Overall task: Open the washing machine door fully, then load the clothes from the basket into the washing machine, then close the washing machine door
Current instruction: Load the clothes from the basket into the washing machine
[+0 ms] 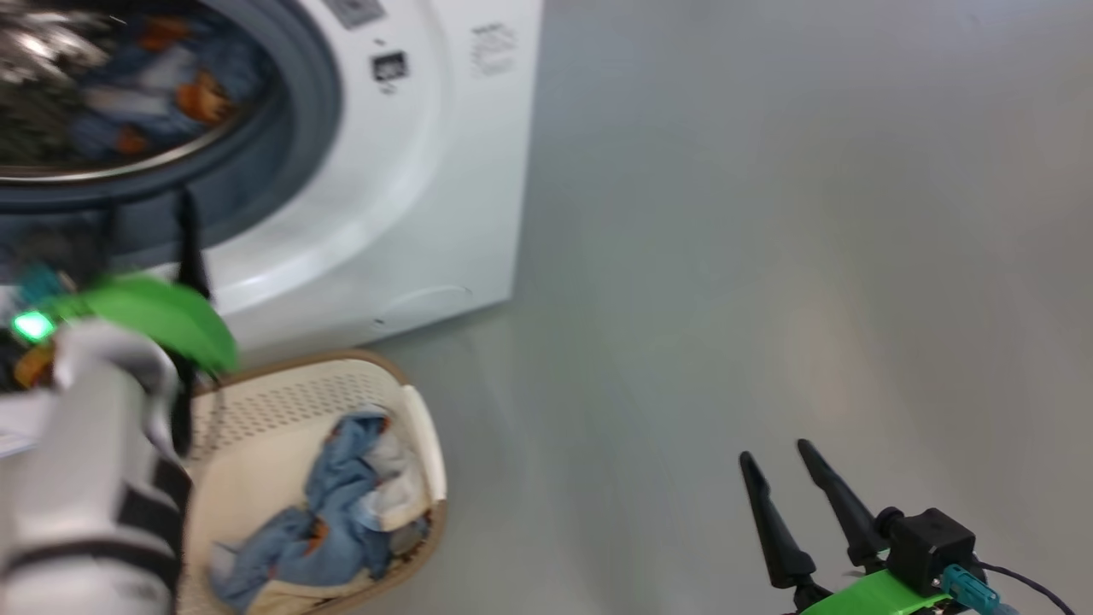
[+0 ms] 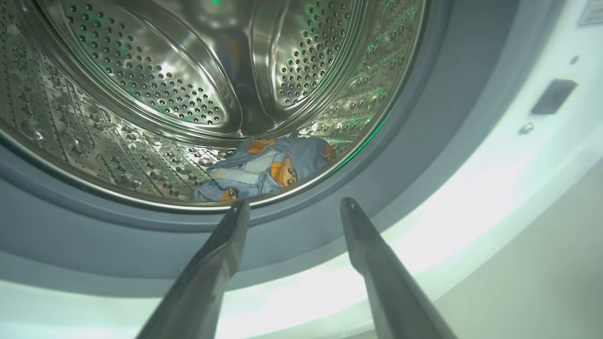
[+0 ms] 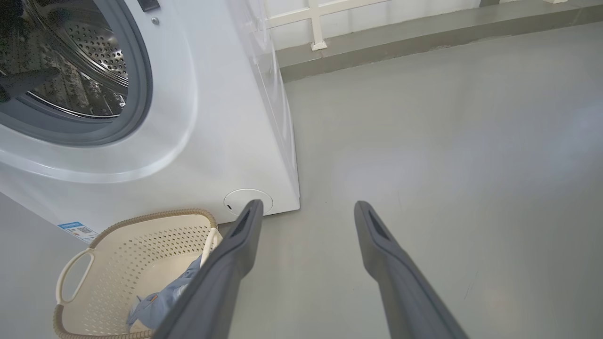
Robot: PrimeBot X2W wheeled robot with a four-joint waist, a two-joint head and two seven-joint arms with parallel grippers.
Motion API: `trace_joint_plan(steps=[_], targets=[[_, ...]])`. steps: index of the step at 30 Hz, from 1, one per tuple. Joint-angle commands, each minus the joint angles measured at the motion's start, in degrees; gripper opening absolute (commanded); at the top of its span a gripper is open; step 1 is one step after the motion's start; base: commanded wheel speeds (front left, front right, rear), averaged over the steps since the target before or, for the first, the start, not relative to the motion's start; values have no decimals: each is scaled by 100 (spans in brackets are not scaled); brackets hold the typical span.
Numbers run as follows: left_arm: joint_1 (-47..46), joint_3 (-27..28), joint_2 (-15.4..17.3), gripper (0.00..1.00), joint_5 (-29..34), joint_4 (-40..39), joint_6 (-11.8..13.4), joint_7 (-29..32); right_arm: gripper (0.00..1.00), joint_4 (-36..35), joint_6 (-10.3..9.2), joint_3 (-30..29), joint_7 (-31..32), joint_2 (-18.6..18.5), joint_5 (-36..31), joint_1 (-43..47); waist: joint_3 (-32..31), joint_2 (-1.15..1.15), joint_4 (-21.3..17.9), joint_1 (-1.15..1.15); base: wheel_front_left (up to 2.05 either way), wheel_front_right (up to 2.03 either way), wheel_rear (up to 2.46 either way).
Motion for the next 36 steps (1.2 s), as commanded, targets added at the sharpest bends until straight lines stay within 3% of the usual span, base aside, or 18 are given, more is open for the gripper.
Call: trace_joint_plan(steps=[1, 6, 16, 26, 36], targets=[[403, 131, 97, 100, -33, -425, -56, -35, 100, -83, 9, 45, -44, -71, -97, 80, -604, 0, 597, 0, 0, 0, 0], [1700, 27, -229, 100, -23, -1413, -172, -35, 100, -57, 9, -181, -44, -71, -269, 165, -936, 0, 981, 0, 0, 0, 0], [3727, -174, -492, 100, -72, -3149, -238, -35, 100, -118, 9, -509, -44, -71, -520, 219, -1261, 0, 1524, 0, 0, 0, 0], [4772, -193, -593, 100, -90, -4359, 35, -36, 100, -112, 9, -526, -44, -71, -659, 248, -1581, 0, 1685, 0, 0, 0, 0], [5652, 188, -681, 100, -48, -5282, 326, -36, 100, -142, 9, -620, -44, -71, -676, 455, -1874, 0, 1638, 0, 0, 0, 0]])
